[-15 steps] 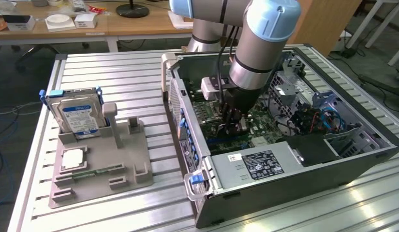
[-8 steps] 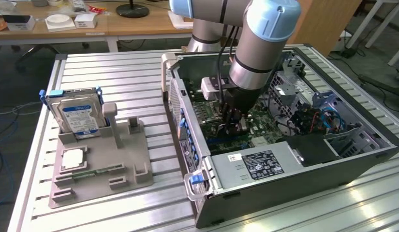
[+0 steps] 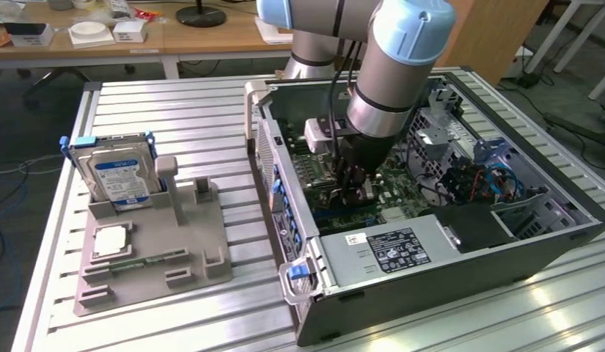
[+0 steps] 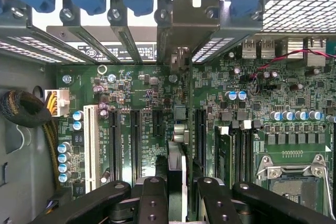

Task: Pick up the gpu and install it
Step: 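Insert the gpu into the slot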

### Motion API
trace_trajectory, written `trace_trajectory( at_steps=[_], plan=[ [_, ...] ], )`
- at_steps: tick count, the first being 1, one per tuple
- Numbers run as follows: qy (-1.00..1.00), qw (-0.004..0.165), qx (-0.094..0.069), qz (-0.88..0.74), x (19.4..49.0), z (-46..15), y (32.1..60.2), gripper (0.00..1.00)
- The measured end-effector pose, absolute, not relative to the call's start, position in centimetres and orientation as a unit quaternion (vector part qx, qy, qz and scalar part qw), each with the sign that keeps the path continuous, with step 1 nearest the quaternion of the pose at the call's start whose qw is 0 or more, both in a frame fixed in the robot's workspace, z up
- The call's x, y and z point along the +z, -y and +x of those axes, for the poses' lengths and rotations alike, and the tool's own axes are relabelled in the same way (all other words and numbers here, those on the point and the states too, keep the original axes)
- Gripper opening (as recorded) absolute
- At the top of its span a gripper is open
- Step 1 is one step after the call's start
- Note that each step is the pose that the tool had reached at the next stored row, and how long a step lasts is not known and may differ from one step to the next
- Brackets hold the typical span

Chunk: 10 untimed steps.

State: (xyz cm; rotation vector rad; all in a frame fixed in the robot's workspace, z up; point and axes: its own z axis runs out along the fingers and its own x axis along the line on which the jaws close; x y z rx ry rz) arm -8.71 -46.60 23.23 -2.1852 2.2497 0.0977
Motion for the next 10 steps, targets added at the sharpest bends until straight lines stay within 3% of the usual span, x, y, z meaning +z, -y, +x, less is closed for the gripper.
trace_trajectory(
  at_steps=[10],
  plan=[
    [-0.717, 0.002, 0.031, -0.697, 23.00, -8.82, 46.59, 0.27]
  ],
)
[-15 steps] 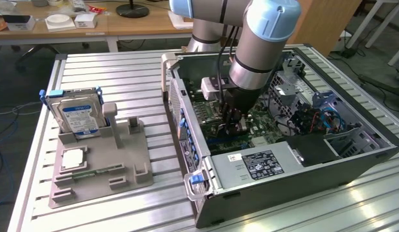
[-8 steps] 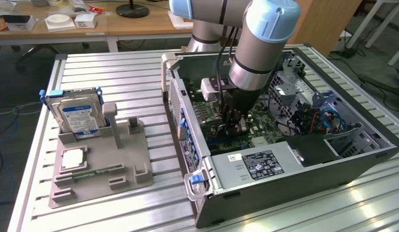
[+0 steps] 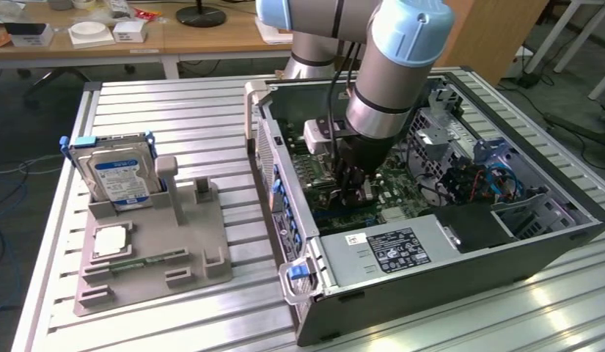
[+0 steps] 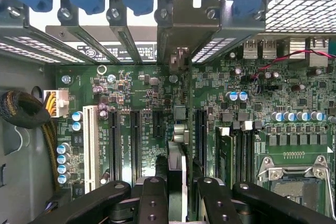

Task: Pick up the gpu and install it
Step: 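Insert the gpu into the slot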

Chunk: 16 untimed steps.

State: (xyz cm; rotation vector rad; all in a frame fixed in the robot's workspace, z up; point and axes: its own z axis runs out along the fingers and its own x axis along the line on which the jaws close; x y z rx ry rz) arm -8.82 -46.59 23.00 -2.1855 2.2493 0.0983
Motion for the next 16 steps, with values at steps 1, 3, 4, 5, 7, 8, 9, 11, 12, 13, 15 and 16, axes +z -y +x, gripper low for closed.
trace_trajectory(
  at_steps=[1, 3, 4, 5, 7, 8, 9, 11, 12, 13, 15, 16],
  plan=[
    [-0.717, 0.002, 0.031, -0.696, 23.00, -8.83, 46.59, 0.27],
    [-0.717, 0.002, 0.031, -0.696, 22.99, -8.84, 46.59, 0.27],
    [-0.717, 0.002, 0.031, -0.696, 22.99, -8.84, 46.59, 0.27],
    [-0.717, 0.002, 0.031, -0.696, 22.98, -8.84, 46.60, 0.27],
    [-0.717, 0.002, 0.031, -0.696, 22.77, -8.88, 46.60, 0.27],
    [-0.717, 0.002, 0.031, -0.697, 22.57, -8.92, 46.60, 0.27],
    [-0.717, 0.002, 0.031, -0.697, 22.43, -8.97, 46.61, 0.27],
    [-0.716, 0.002, 0.030, -0.698, 22.36, -8.98, 46.63, 0.27],
    [-0.716, 0.002, 0.031, -0.697, 22.34, -9.00, 46.63, 0.27],
    [-0.717, 0.002, 0.031, -0.697, 22.33, -9.08, 46.61, 0.27],
    [-0.717, 0.002, 0.031, -0.697, 22.33, -9.07, 46.61, 0.27],
    [-0.717, 0.002, 0.031, -0.697, 22.33, -9.11, 46.60, 0.27]
  ],
)
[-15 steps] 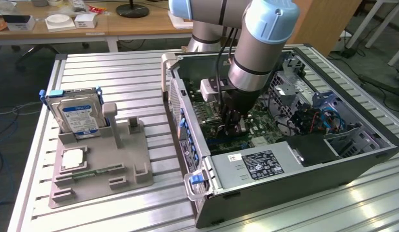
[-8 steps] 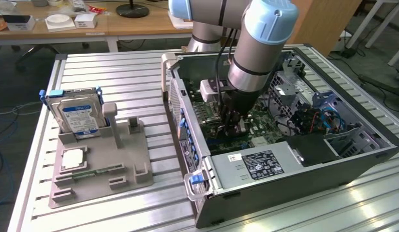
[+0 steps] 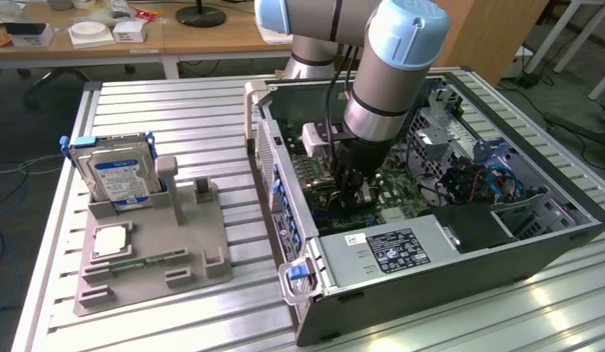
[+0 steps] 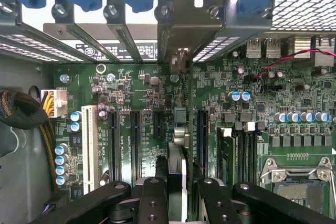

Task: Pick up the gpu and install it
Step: 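Insert the gpu into the slot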

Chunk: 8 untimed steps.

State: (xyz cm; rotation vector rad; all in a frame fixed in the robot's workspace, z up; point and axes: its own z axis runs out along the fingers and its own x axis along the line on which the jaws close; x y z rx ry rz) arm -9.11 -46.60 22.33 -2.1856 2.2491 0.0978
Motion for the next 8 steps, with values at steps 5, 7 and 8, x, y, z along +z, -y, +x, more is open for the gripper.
trace_trajectory(
  at_steps=[5, 7, 8],
  plan=[
    [-0.717, 0.002, 0.031, -0.696, 22.33, -9.12, 46.60, 0.27],
    [-0.717, 0.003, 0.032, -0.696, 22.28, -9.14, 46.57, 0.27],
    [-0.717, 0.004, 0.033, -0.696, 22.20, -9.16, 46.55, 0.27]
  ],
)
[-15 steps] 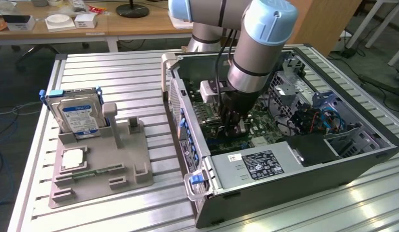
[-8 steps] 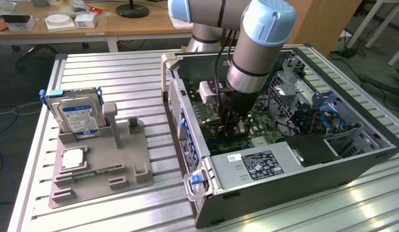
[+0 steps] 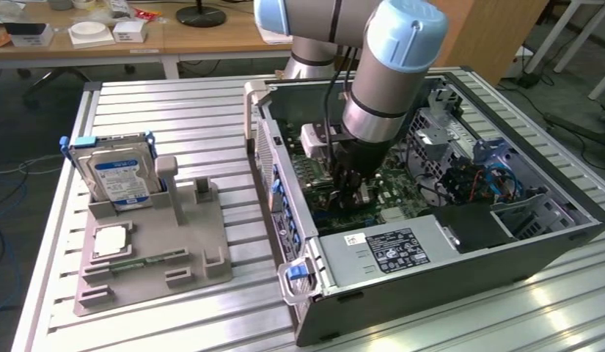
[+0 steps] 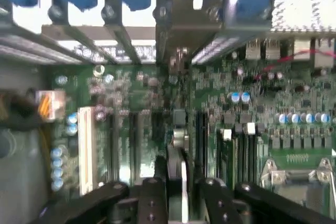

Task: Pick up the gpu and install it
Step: 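Insert the gpu into the slot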

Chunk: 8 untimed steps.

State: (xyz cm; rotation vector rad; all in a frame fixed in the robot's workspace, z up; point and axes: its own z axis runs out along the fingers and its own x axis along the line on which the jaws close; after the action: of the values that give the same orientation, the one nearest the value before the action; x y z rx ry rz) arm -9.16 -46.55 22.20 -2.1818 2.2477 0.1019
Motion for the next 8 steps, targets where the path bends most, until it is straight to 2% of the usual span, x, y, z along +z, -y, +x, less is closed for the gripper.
trace_trajectory(
  at_steps=[1, 2, 8],
  plan=[
    [-0.717, 0.003, 0.032, -0.696, 22.3, -9.2, 46.6, 0.27],
    [-0.717, 0.002, 0.031, -0.696, 22.5, -9.2, 46.6, 0.33],
    [-0.717, 0.004, 0.030, -0.696, 23.4, -9.1, 46.6, 0.33]
  ],
)
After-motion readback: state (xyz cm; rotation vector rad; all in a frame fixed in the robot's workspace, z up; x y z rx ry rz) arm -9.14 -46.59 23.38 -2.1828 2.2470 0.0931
